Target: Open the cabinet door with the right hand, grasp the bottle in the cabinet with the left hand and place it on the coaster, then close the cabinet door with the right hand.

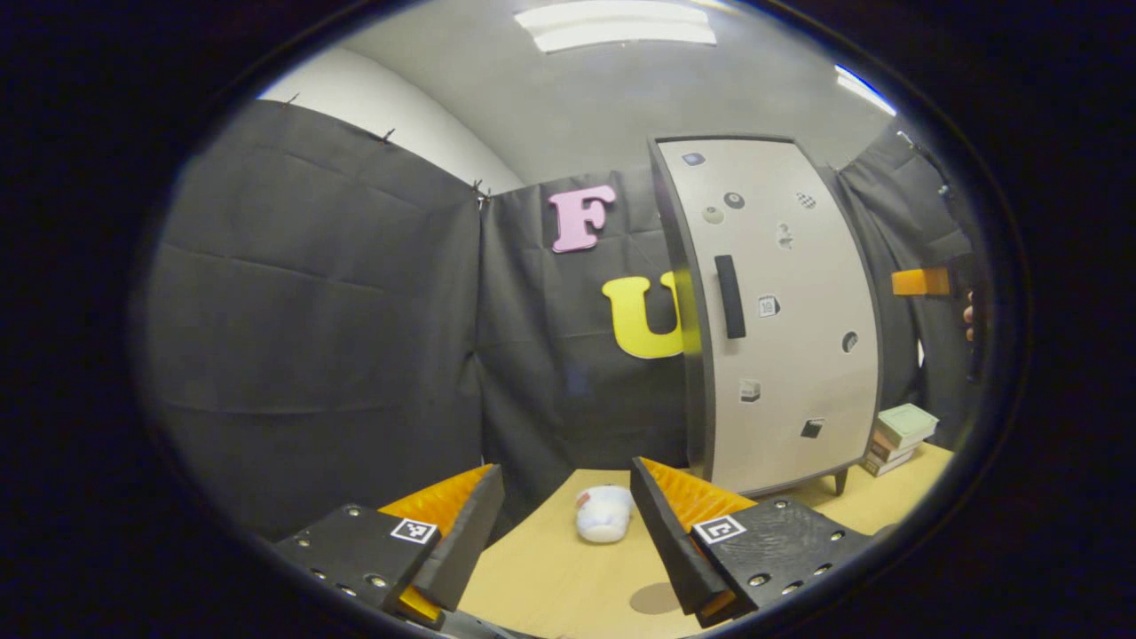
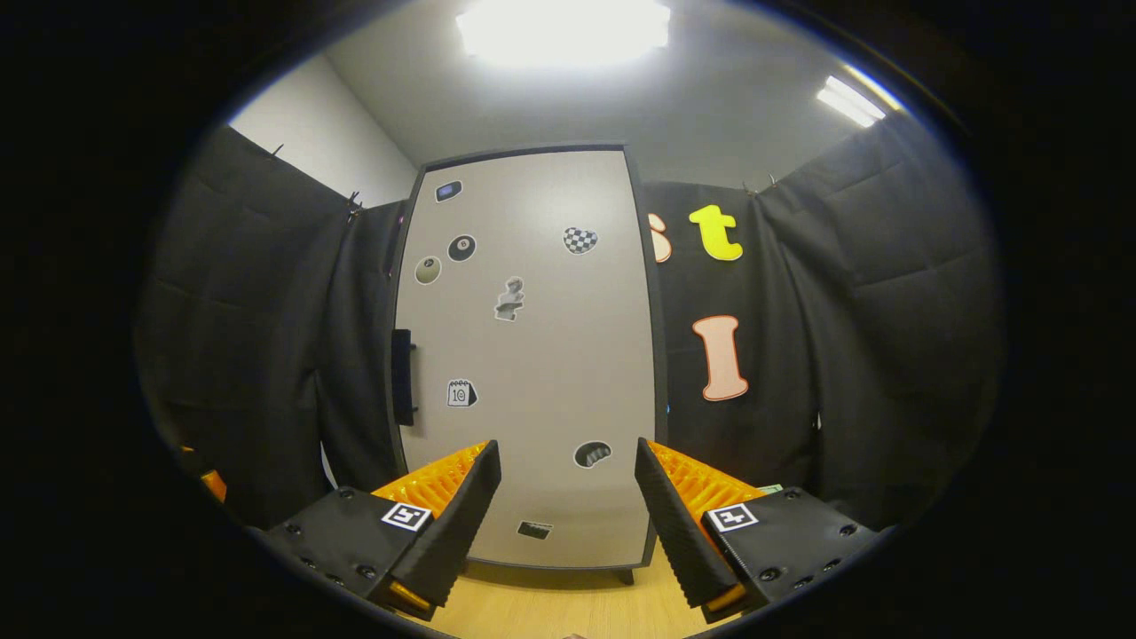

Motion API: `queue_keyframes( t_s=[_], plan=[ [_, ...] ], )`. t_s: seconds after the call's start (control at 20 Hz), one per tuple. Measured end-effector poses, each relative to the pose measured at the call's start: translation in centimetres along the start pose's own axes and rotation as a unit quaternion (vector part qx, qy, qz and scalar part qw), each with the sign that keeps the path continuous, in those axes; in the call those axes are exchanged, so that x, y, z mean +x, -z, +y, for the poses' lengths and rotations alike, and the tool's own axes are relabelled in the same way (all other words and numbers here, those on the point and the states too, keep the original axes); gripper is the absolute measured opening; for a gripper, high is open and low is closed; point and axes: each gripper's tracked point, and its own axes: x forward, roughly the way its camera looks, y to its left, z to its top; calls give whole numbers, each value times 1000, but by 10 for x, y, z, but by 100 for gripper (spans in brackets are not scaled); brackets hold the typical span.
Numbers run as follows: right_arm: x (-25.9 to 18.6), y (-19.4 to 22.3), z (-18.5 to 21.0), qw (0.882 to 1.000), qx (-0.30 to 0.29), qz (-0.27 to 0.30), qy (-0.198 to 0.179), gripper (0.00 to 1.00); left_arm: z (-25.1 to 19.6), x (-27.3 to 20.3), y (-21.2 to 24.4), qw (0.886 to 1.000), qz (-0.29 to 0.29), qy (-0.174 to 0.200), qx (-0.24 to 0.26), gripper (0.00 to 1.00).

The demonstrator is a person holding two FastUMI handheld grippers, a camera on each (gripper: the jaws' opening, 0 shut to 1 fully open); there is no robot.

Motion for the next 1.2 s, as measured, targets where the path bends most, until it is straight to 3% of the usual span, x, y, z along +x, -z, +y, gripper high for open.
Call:
queue_keyframes(
  t_s=[0.5, 1.2],
  plan=[
    [50, -12, 71, 999, 7, 16, -50, 96, 66, -14, 16, 998, 15, -60, 7, 89],
    [115, -14, 161, 996, -9, 40, -77, 97, 143, -24, 42, 993, 37, -116, 7, 87]
  ],
)
